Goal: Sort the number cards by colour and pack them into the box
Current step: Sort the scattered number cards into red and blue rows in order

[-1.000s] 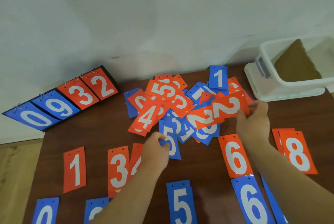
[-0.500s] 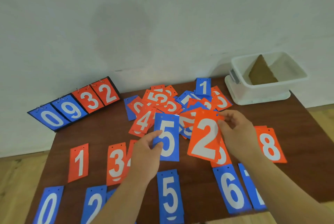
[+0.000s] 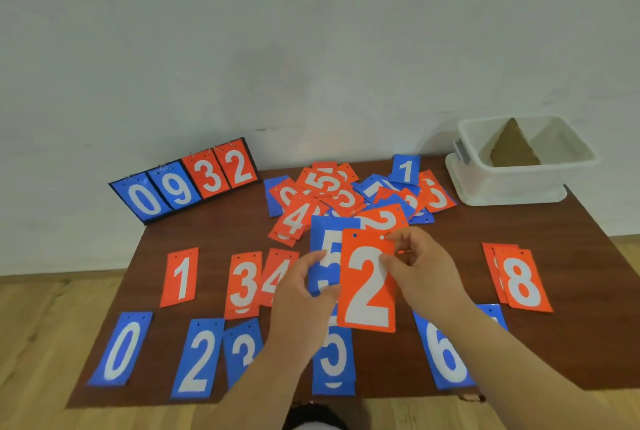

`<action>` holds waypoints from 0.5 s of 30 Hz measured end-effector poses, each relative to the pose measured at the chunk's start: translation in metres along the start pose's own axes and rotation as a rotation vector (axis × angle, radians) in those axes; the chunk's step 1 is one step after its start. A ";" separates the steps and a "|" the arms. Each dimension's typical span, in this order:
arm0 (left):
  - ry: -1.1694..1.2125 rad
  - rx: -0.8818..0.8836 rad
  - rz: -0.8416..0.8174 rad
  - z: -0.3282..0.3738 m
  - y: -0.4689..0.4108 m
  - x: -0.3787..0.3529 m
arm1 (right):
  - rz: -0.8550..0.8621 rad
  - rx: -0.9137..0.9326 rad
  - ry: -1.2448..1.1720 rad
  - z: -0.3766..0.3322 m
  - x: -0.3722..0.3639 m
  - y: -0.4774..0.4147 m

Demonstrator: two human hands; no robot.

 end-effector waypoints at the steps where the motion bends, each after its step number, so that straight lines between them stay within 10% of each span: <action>1: 0.001 -0.003 0.014 0.000 -0.003 0.006 | -0.028 0.000 0.002 -0.004 -0.006 0.002; 15: -0.055 -0.025 0.268 -0.048 -0.106 0.178 | -0.241 0.047 0.141 -0.064 -0.200 0.018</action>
Point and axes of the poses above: each hand's wrist, its own y-axis away from the middle knuckle, its own x-axis out of the back of the hand, z = x × y, the point moved 1 cm from there along -y, towards the middle knuckle, and after that the axes turned 14 degrees about z, right-handed, at the moved point
